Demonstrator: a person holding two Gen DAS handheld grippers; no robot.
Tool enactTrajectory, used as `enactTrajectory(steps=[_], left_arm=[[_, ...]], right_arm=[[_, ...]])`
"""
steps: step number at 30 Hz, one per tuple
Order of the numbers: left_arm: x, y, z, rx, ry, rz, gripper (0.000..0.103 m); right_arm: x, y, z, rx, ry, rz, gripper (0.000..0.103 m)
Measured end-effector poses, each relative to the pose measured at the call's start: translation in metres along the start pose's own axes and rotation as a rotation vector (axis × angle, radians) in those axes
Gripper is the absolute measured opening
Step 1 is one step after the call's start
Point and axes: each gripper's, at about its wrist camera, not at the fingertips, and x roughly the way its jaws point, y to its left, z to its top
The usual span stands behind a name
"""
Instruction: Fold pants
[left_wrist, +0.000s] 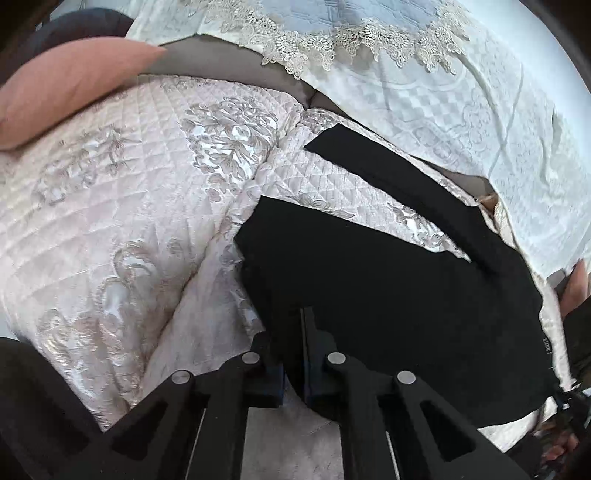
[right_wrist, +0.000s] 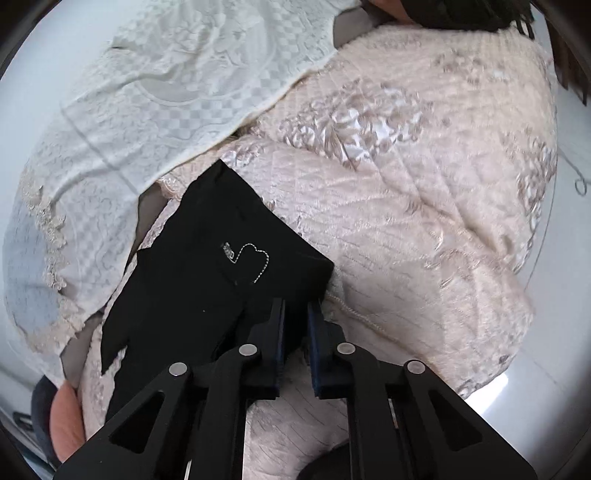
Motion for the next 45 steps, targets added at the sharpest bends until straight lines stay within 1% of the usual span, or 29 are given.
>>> enactTrajectory(steps=[3,5,7,9,12,15,17,19,20,22,23,24,26,28,30,33,34,37,39,40,41,42,43,45], left_arm=[[0.001,0.005,-0.003,0.006,0.01,0.01,0.007],[0.004,0.008,-0.006,0.009,0.022,0.013,0.007],[0.001,0.007,-0.005,0.024,0.018,0.014,0.007],[-0.001,0.01,-0.005,0.022,0.015,0.021,0.011],[-0.006,0.018,-0.005,-0.002,0.015,0.035,0.012],[-0.015,0.023,-0.003,-0.014,-0.01,0.073,0.012],[-0.023,0.022,0.0,-0.007,-0.045,0.118,0.012],[-0.031,0.015,0.003,0.018,-0.085,0.141,0.012],[-0.036,0.009,0.004,0.034,-0.104,0.143,0.012],[-0.044,-0.003,0.007,0.076,-0.14,0.145,0.012],[-0.047,-0.011,0.008,0.099,-0.153,0.141,0.012],[-0.049,-0.017,0.008,0.114,-0.163,0.131,0.015],[-0.046,-0.031,0.005,0.153,-0.151,0.084,0.021],[-0.037,-0.044,-0.002,0.195,-0.108,0.044,0.021],[-0.023,-0.056,-0.012,0.249,-0.051,0.001,0.021],[-0.005,-0.066,-0.028,0.298,0.03,-0.022,0.021],[0.002,-0.067,-0.031,0.304,0.058,-0.029,0.021],[0.002,-0.072,-0.033,0.33,0.045,-0.02,0.021],[-0.002,-0.075,-0.026,0.322,0.044,-0.039,0.021],[-0.005,-0.078,-0.023,0.328,0.032,-0.044,0.021],[-0.009,-0.082,-0.02,0.338,0.012,-0.047,0.021],[-0.013,-0.085,-0.016,0.347,-0.008,-0.052,0.021],[-0.015,-0.086,-0.013,0.35,-0.017,-0.059,0.021],[-0.014,-0.088,-0.004,0.343,-0.012,-0.071,0.021]], right_arm=[[-0.005,-0.004,-0.002,-0.01,-0.01,-0.016,0.009],[0.002,-0.012,-0.003,0.008,0.014,-0.024,0.009],[0.004,-0.016,-0.003,0.031,0.023,-0.023,0.011],[0.002,-0.006,-0.001,-0.028,0.024,-0.061,0.016],[-0.013,0.002,0.002,-0.086,-0.023,-0.15,0.022],[-0.033,0.011,0.004,-0.138,-0.086,-0.184,0.022],[-0.041,0.026,0.003,-0.196,-0.112,-0.176,0.023],[-0.044,0.049,-0.003,-0.287,-0.117,-0.142,0.03],[-0.042,0.065,-0.008,-0.351,-0.108,-0.126,0.038],[-0.035,0.092,-0.022,-0.462,-0.086,-0.088,0.04],[-0.03,0.103,-0.028,-0.501,-0.074,-0.074,0.04],[-0.024,0.113,-0.037,-0.543,-0.056,-0.067,0.04],[-0.011,0.127,-0.051,-0.596,-0.009,-0.052,0.04],[0.001,0.134,-0.064,-0.636,0.039,-0.041,0.04],[0.014,0.135,-0.075,-0.67,0.084,-0.06,0.04],[0.032,0.126,-0.085,-0.686,0.177,-0.122,0.04],[0.033,0.123,-0.086,-0.683,0.187,-0.121,0.04],[0.025,0.123,-0.083,-0.694,0.176,-0.108,0.04],[0.018,0.127,-0.08,-0.699,0.15,-0.094,0.04],[0.012,0.13,-0.077,-0.7,0.131,-0.077,0.041],[0.009,0.133,-0.074,-0.698,0.117,-0.06,0.043],[0.005,0.137,-0.073,-0.697,0.103,-0.04,0.047],[0.003,0.141,-0.071,-0.701,0.091,-0.016,0.049],[0.006,0.148,-0.071,-0.719,0.096,-0.015,0.049]])
